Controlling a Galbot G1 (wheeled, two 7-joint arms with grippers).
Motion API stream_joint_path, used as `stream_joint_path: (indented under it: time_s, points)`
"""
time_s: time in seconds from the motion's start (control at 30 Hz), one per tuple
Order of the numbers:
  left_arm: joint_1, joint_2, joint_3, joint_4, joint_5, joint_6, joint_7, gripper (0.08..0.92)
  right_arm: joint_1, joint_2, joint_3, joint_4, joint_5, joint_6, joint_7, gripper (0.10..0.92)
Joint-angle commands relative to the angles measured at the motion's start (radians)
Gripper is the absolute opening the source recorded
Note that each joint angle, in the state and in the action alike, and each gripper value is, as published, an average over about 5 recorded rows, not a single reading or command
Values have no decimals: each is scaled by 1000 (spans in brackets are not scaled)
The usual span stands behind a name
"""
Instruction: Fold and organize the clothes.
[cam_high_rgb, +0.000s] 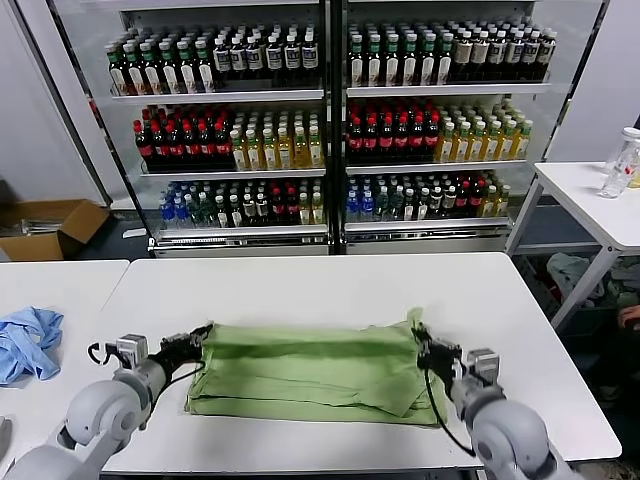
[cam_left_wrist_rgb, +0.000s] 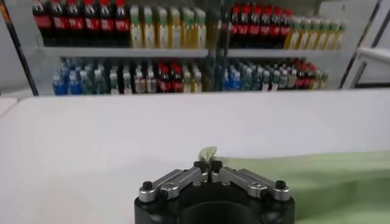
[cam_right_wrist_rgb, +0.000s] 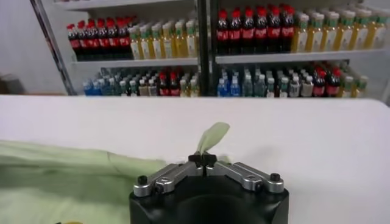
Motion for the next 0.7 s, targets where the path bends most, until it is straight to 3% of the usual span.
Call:
stream_joint_path:
  time_s: [0.03,0.17,0.43,0.7]
  points:
    - [88,2,-4,-32,80,20,6,100,-185,38,50,82,-75,-17,4,133]
    - [107,-28,6,-67,155,-40,-35,199,-180,58,39,77,-122,-14,7,241]
    - [235,-151,-17,-146,326,-110,-246,424,-236,62,73,139,-174,10,5,457]
    - [244,-290,22,-77,445,-115,-294,676,-258,79,76,145,-194,12,3,683]
